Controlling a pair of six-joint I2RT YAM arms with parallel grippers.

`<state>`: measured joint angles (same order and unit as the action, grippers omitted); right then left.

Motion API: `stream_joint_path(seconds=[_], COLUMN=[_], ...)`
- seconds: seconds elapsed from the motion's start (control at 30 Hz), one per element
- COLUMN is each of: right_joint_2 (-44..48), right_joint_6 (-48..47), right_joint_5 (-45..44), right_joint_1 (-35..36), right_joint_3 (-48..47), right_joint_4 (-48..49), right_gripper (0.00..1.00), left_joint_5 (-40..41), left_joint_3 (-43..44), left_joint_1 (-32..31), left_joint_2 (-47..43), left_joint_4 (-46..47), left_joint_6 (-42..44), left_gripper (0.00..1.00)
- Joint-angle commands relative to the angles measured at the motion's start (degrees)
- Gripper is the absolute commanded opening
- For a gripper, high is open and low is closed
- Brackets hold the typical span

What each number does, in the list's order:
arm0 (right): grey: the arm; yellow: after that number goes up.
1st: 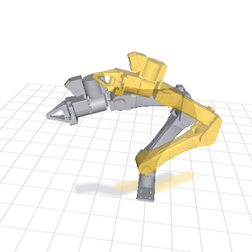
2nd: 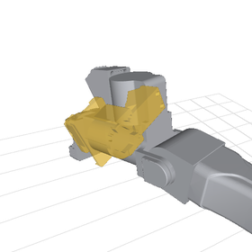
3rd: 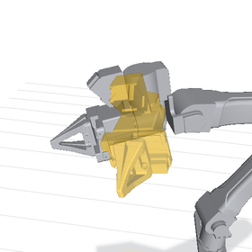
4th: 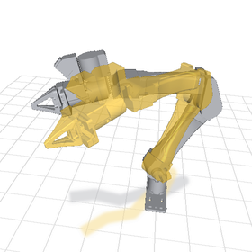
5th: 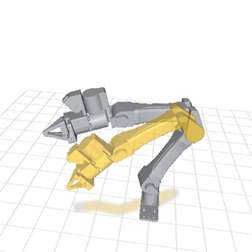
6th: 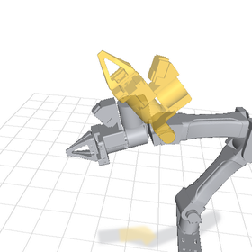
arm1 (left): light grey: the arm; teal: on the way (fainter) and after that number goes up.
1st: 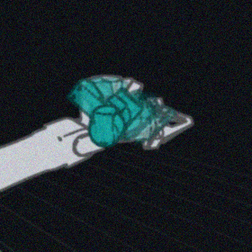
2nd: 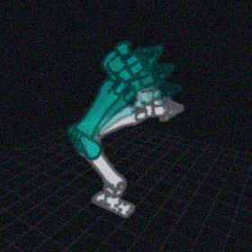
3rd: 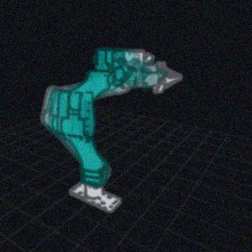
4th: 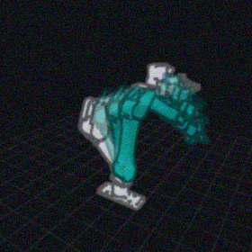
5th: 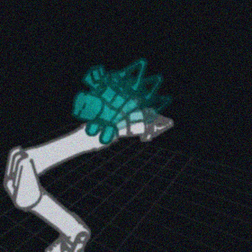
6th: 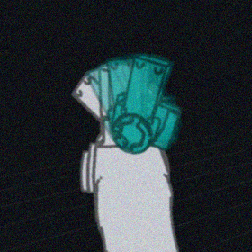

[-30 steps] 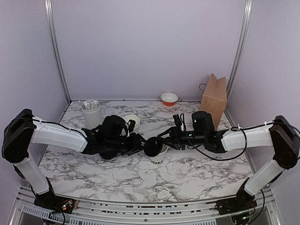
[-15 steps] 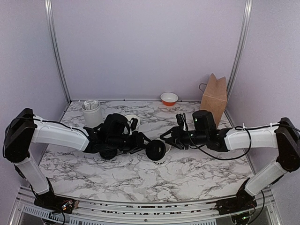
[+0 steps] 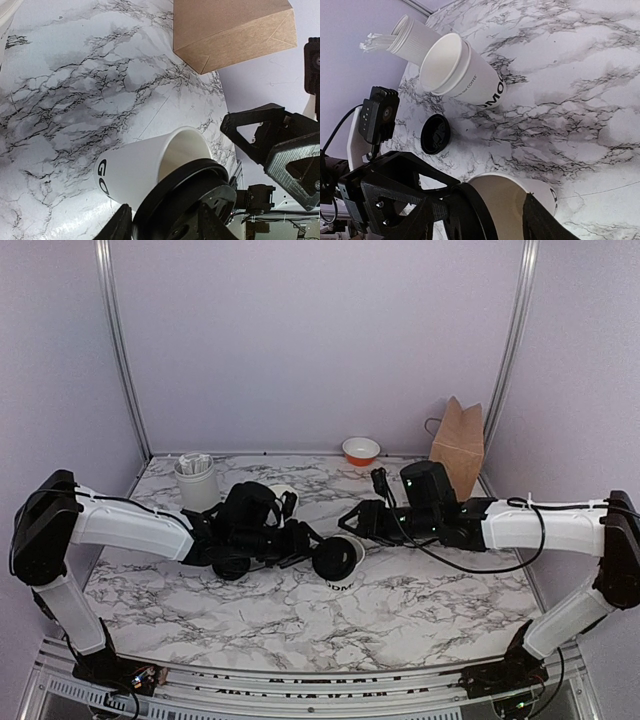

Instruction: Pack the takeout coffee

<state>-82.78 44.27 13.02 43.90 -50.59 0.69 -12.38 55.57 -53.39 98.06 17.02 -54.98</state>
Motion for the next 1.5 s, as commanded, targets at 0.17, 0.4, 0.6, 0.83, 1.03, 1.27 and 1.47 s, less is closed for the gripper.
stream_joint_path(seconds=[0.17,0.4,0.6,0.83,1.03,1.27,1.47], right_joint_2=[2.4,1.6,0.8,-1.5,-2.4,-3.0,-3.5], right_joint_6=[-10.4,-15.7,-18.5,-19.9,-19.7,-19.7,-19.2], right_joint_5=[-13.9,-8.6,-6.7,-5.0,-4.6,-5.1,-6.2], right_joint_1=[2.4,2.4,2.4,2.5,2.5,2.6,2.8], right_joint_3=[-6.5,-6.9,-7.2,-6.9,-7.1,-7.2,-7.3], right_joint_4=[-14.5,-14.6,-15.7,-16.5,-17.0,-17.8,-18.2], right_gripper=[0.72,0.84,0.85,0.84,0.82,0.78,0.74], left_joint_5=[0.3,0.0,0.1,0.2,0.3,0.3,0.4], left_joint_3=[2.0,3.0,3.9,4.7,4.9,5.5,6.5], left_joint_1=[-0.3,-0.3,-0.3,-0.4,-0.4,-0.5,-0.5], left_joint_2=[0.8,1.5,2.0,2.5,2.7,3.0,3.5], left_joint_4=[-2.1,-2.8,-3.6,-4.3,-4.6,-4.8,-5.4], left_joint_6=[0.7,0.7,0.9,1.1,1.1,1.2,1.5], left_gripper=[0.46,0.46,0.46,0.46,0.46,0.46,0.46])
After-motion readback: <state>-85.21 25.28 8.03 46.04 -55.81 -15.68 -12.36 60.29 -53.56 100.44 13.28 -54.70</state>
